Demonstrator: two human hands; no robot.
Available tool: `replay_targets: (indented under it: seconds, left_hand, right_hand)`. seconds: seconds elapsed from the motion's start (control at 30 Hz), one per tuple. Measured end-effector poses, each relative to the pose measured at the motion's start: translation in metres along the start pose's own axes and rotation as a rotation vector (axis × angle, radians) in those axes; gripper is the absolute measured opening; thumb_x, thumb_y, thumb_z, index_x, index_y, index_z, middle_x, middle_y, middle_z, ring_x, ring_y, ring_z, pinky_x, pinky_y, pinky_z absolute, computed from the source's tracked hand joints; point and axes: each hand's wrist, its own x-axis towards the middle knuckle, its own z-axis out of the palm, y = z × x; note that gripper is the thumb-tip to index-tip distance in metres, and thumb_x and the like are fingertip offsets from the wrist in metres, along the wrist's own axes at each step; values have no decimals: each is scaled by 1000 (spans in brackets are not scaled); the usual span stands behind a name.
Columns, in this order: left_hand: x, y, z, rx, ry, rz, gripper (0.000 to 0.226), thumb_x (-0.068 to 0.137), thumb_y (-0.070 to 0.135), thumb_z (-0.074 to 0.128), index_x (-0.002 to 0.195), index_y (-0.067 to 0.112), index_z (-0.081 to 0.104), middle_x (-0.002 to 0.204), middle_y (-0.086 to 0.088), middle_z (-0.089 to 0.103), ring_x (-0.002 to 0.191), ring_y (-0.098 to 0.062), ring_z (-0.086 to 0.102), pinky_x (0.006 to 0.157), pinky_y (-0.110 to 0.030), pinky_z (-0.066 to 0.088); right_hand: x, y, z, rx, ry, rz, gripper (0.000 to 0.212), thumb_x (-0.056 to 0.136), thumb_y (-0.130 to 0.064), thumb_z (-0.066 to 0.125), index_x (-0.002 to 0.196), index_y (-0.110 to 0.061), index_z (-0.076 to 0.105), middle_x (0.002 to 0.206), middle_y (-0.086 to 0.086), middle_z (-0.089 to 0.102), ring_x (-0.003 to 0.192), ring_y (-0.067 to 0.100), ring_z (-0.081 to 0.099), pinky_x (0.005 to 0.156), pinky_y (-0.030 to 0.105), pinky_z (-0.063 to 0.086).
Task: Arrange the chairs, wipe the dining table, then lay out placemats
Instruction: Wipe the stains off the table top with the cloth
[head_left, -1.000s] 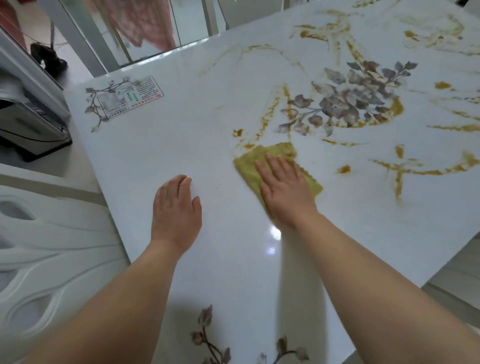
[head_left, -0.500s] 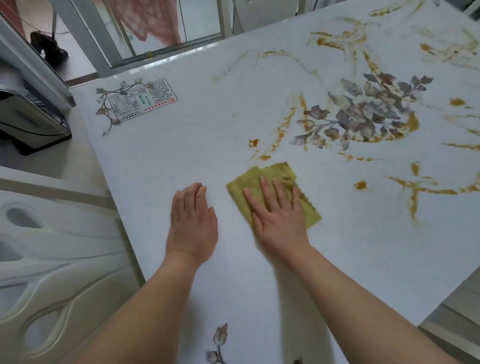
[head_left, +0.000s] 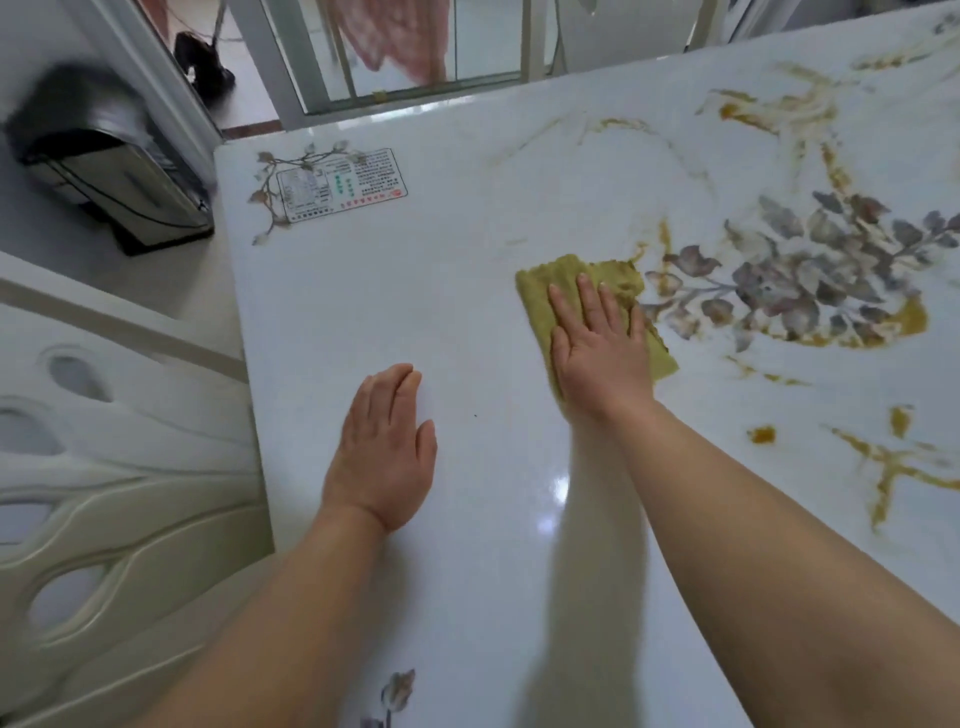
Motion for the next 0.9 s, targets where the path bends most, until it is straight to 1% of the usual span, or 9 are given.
replay_targets:
  seconds: [0.1,0.2,0.3,0.4,0.43,0.57,0.63,0.77,0.9]
  left_hand:
    - [0,0,0,0,-10,-2,55,89,27,36,131,-5,47,134,-20,47,126,-29,34,106,-51,36]
    - [2,-2,-1,-44,9,-1,53,88,27,38,129,-4,50,132,-19,49,124,-29,37,106,-49,36]
    - [12,-4,-4,-49,50,-24,49,84,25,40,121,-1,57,126,-17,55,117,-28,42,104,-38,32]
    - [30,-8,-4,16,49,-66,48,83,26,38,119,1,58,124,-15,56,114,-31,47,100,-38,31]
    - [36,-10,-4,33,45,-91,49,83,27,36,120,2,57,125,-15,55,114,-32,48,100,-40,32]
    - [67,-18,-4,68,46,-170,53,84,30,32,124,3,54,130,-14,52,120,-33,45,104,-45,32]
    - [84,-25,-4,73,40,-194,52,86,29,35,128,4,52,134,-12,49,124,-32,41,107,-45,29]
    - [115,-39,-3,73,42,-215,54,86,31,36,132,5,48,138,-10,45,128,-30,36,109,-43,25]
    - [120,-46,0,31,76,-218,60,86,38,27,132,6,48,138,-8,44,128,-28,35,110,-40,25]
  right_hand:
    - [-6,20,-1,23,22,98,54,101,-36,18,153,-32,2,161,-2,-5,147,19,-4,119,43,-3]
    - [-23,10,2,12,6,141,55,101,-36,12,153,-26,-3,161,2,-8,147,22,-5,119,41,-4]
    - [-40,-11,11,14,44,-10,62,92,-39,5,153,-23,9,160,5,4,147,24,4,119,43,-1]
    - [-29,-27,13,31,47,-155,64,90,-39,11,150,-22,25,158,7,17,146,28,15,118,45,6]
    - [-23,-33,10,23,35,-201,64,90,-39,10,150,-23,24,158,6,16,146,28,14,118,45,4]
    - [14,-50,4,-21,-6,-324,71,83,-45,-9,152,-33,3,161,-2,-5,147,21,-7,118,42,-7]
    - [33,-55,-1,-9,-4,-335,67,86,-46,-6,152,-35,2,161,-5,-6,147,19,-7,118,42,-7]
    - [73,-49,-9,6,-16,-326,53,101,-40,14,151,-37,0,160,-7,-7,147,16,-8,118,42,-6]
    - [100,-32,-12,6,41,-196,53,101,-38,16,152,-33,3,161,-5,-5,147,16,-5,119,42,-3]
